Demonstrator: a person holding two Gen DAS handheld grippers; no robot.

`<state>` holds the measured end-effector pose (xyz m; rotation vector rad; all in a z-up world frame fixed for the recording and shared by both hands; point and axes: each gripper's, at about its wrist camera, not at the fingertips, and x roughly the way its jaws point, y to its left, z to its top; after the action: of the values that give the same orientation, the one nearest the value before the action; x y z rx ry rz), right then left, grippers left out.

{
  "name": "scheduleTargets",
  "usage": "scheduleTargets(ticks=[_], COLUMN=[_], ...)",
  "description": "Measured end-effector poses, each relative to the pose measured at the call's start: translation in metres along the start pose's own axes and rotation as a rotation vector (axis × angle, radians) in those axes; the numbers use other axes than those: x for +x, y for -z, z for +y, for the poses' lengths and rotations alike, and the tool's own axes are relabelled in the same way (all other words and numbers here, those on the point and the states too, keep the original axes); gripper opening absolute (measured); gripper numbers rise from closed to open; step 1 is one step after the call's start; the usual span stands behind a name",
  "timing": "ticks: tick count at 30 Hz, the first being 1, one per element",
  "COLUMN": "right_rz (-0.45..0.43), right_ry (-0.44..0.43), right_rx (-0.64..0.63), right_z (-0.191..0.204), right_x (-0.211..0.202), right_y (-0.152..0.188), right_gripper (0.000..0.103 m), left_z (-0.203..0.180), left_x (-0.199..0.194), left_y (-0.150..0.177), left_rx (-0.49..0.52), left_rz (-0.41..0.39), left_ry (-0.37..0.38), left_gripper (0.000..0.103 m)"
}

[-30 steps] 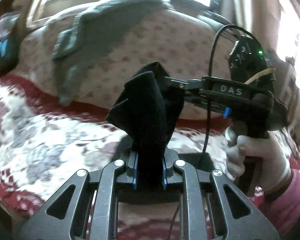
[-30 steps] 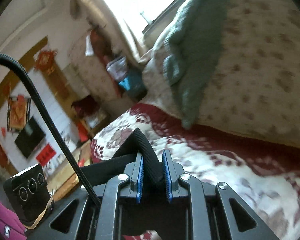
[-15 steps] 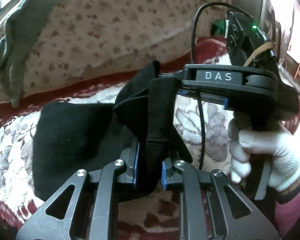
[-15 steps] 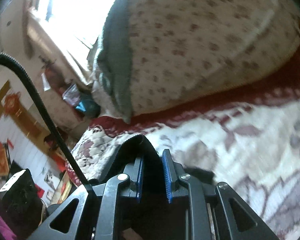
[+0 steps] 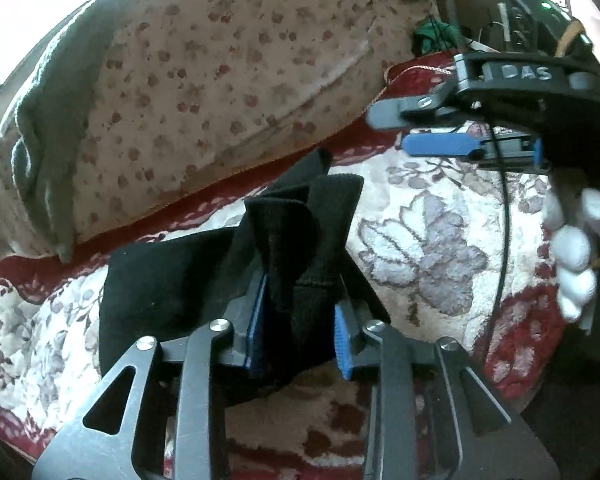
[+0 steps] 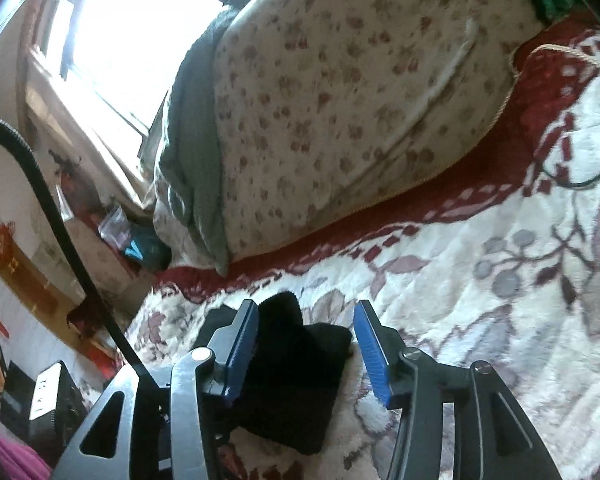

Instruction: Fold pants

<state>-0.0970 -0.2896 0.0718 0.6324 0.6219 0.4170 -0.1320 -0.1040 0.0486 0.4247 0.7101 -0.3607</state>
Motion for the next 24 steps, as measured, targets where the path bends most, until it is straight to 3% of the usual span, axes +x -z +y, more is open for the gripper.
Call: scheduleTargets(ticks=[2,4,6,10,14,21,24], right_rz=[-0.016,-0.032,-0.039,-0.078,-0.083,-0.058,-0.029], right_ry=[-0.002,0.01,0.014,0.013,0.005,-0.036,-0.043], right_rx=[0.014,0.021,0.027,0.034,0.02,-0.02,-0.027], right_z=[-0.003,-0.003,-0.002,0.001,0.01,0.031,0.034], right_x=[-0.008,-0.018,-0.024,-0.04,-0.043,-0.031,-0.022], right_y=[0.0,0.0,-0.001,0.0,0.001,0.007,0.012], right_gripper=[0.048,0.048,0.048,0.048,0.048,0.051,0.052], left_z=[0.004,0.008,0.01,0.01,0.024,0.074,0.102], left_x=[-0.003,-0.008,-0.015,-0.031,-0.035,-0.044,-0.051], left_y=[-0.001,-0.005,-0.01,-0.019,-0.023,-0.02,-0.009], left_rx=[-0.034,-0.062,-0.093,-0.124,-0.2,-0.334,-0.379], left_rz=[0.005,-0.004,-0.031,-0.073,-0.052,-0.047,-0.056], left_ry=[0.028,0.067,0.12,0.189,0.23,0.162,0.096], left_gripper=[0.028,0.041,0.045,0.045,0.045,0.045,0.056])
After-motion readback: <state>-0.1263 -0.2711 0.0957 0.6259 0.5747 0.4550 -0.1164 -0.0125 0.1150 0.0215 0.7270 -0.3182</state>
